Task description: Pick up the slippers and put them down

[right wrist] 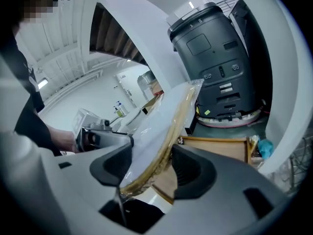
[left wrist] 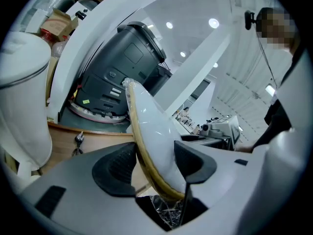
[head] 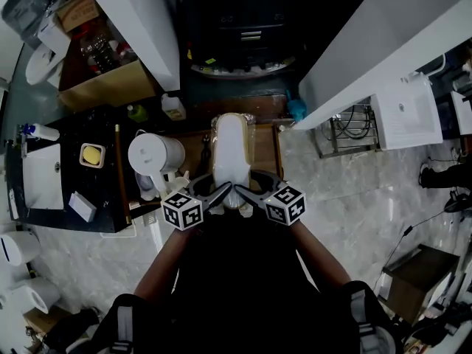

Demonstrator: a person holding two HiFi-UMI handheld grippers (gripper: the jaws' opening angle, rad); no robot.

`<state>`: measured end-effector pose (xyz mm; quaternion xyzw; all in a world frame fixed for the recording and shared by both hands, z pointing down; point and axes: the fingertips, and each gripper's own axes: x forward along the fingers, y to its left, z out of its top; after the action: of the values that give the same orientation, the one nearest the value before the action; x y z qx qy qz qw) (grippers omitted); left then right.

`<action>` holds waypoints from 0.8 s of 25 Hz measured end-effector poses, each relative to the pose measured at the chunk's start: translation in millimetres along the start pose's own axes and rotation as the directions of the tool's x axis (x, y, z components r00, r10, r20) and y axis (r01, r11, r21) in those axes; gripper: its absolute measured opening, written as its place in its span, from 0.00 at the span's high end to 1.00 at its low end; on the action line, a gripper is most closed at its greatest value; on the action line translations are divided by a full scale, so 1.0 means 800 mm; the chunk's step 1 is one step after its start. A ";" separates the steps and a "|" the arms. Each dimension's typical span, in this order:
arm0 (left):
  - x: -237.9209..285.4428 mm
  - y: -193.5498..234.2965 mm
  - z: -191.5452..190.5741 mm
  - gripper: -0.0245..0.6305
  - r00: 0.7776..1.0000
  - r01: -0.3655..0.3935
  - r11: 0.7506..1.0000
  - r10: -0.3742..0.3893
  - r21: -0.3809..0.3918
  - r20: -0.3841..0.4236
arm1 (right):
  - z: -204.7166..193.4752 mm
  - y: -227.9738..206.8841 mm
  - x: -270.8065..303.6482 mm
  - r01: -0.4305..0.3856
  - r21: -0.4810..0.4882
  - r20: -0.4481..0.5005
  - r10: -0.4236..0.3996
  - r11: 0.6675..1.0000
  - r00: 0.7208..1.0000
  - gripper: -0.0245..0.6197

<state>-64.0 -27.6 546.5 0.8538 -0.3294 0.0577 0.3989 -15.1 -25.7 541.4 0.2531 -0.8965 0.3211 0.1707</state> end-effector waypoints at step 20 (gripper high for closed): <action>-0.016 -0.055 0.045 0.59 0.996 0.038 0.995 -0.045 0.096 0.073 | 0.044 0.028 -0.047 0.013 -0.019 0.129 -0.010 1.000 0.992 0.56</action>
<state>-52.7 -26.7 489.2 0.8800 -0.3231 0.0327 0.3467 -2.5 -21.2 486.8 0.2767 -0.9074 0.2941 0.1169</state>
